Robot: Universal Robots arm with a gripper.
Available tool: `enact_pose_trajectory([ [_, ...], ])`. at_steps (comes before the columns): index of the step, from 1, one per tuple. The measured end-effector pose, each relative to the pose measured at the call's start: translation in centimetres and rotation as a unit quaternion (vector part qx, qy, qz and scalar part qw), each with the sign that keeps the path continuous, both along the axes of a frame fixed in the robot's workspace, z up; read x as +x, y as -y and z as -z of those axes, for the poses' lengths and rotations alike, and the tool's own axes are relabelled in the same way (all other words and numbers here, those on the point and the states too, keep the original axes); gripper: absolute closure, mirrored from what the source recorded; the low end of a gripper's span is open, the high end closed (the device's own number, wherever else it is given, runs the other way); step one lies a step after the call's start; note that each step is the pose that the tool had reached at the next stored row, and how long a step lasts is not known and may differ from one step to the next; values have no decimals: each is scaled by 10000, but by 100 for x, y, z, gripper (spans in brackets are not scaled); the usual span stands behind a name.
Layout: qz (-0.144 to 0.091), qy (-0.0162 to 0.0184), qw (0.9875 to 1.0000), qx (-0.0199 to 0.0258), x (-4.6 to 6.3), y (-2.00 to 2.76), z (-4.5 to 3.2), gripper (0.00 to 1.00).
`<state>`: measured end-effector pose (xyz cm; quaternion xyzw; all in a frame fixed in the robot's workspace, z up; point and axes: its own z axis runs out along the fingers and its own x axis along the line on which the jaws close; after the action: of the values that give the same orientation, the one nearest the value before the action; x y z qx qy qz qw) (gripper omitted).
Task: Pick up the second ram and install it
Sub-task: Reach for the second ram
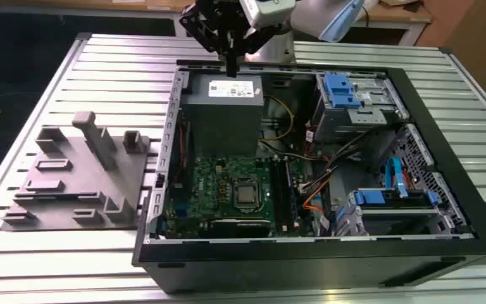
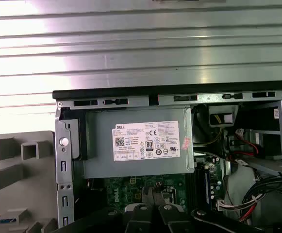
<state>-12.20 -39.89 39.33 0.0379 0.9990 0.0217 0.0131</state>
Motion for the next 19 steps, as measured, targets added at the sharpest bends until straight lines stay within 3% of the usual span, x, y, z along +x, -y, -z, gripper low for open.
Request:
enact_pose_trajectory([
  [10,0,0,10000,-1,-10,0,-1,93],
  [19,0,0,10000,0,-109,0,0,93],
])
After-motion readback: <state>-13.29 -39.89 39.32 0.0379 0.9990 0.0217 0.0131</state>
